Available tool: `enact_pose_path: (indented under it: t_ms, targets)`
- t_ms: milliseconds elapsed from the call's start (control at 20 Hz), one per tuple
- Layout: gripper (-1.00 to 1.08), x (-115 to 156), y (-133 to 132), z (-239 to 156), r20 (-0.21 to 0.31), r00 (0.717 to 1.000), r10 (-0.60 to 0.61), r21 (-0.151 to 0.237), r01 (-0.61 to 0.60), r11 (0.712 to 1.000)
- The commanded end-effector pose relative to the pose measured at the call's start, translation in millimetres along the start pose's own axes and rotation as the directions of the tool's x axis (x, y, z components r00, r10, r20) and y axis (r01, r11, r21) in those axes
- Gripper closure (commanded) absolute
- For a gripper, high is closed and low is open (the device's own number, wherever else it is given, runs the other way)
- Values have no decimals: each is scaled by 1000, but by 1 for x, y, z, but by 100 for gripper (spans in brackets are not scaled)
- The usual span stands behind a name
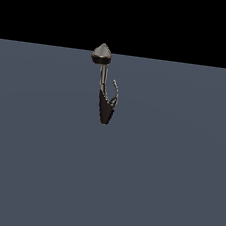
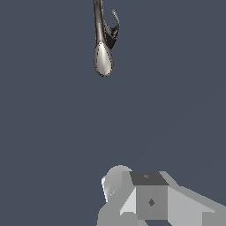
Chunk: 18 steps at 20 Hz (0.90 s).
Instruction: Turn on the faucet by rotating a designated handle.
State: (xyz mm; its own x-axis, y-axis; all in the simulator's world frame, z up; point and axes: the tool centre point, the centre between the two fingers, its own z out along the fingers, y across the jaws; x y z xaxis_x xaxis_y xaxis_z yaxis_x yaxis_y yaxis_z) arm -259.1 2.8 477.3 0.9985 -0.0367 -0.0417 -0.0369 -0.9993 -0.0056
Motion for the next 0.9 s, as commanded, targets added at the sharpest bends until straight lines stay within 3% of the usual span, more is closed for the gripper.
enact_pose_path:
  t_ms: [0,500,850]
  targets:
    - [108,0,0,0,0,1000,0,0,0,1000]
    - [108,7,-11,-2,1,999,-54,-34,54,998]
    - [108,12,-12,-2,5,999,-35,-21,35,999]
